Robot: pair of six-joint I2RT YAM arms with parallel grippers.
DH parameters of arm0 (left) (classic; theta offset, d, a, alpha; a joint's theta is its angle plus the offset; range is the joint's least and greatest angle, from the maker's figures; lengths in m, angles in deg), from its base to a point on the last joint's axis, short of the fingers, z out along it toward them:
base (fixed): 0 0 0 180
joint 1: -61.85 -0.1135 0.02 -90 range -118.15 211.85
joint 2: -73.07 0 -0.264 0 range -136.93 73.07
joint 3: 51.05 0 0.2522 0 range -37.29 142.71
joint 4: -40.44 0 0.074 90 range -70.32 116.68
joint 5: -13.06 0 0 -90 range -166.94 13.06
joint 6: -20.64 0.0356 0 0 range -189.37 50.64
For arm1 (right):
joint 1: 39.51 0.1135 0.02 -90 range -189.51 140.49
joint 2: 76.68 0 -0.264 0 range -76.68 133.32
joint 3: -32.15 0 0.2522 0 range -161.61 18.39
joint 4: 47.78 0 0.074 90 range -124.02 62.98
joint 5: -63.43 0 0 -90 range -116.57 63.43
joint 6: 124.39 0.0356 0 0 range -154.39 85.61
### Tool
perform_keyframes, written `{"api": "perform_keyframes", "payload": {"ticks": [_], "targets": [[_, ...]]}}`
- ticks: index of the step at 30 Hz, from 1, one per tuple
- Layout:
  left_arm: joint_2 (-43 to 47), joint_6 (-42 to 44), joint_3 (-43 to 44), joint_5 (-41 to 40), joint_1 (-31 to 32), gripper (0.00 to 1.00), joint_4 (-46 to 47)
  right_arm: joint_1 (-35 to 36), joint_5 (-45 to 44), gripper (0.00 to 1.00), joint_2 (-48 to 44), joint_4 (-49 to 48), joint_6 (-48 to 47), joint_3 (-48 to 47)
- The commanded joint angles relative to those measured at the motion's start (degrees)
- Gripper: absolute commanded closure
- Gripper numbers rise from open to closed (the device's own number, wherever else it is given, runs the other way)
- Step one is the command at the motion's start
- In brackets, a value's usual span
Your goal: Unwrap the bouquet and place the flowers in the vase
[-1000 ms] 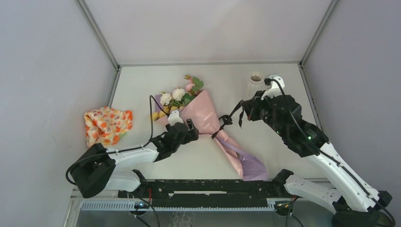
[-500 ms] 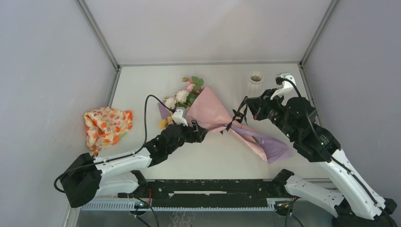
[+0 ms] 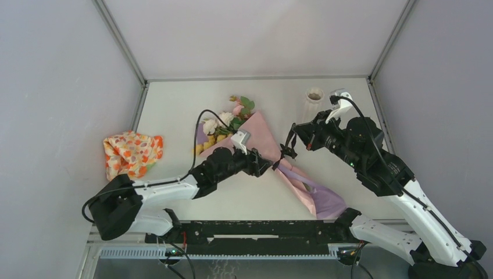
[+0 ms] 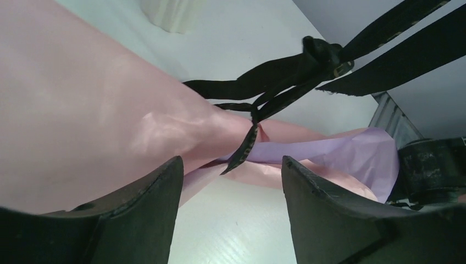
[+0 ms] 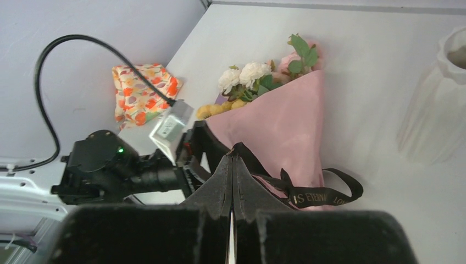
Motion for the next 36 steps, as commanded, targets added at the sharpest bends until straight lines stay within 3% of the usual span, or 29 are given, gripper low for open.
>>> {"api": "perform_keyframes", "payload": {"ticks": [1,13,21,25,28,29,36], "targets": [[-4.56,3.01,5.2,6.35,0.87,0.3,5.15,-0.04,2.71,1.0,0.47,-3.53,1.21,-2.63],[-12.51,6.35,10.65,6.69,4.21,0.35,1.39,0.4,4.36,1.0,0.64,-4.74,1.59,-2.7],[-17.62,5.54,11.38,6.26,4.53,0.44,2.68,0.9,5.55,1.0,0.55,-4.91,1.99,-3.84],[-18.79,5.05,11.75,5.98,4.58,0.57,3.2,1.18,5.15,1.0,0.5,-4.51,2.06,-3.87],[-18.81,4.78,11.39,4.21,4.62,0.9,2.97,1.51,4.51,1.0,0.5,-4.13,2.05,-3.86],[-18.69,4.65,11.02,3.4,4.58,0.95,2.95,1.54,4.26,1.0,0.46,-4.05,1.99,-3.86],[-14.26,3.45,5.72,-0.18,4.58,1.0,2.86,1.48,-0.03,1.0,-0.67,-2.04,0.74,-3.86]]}}
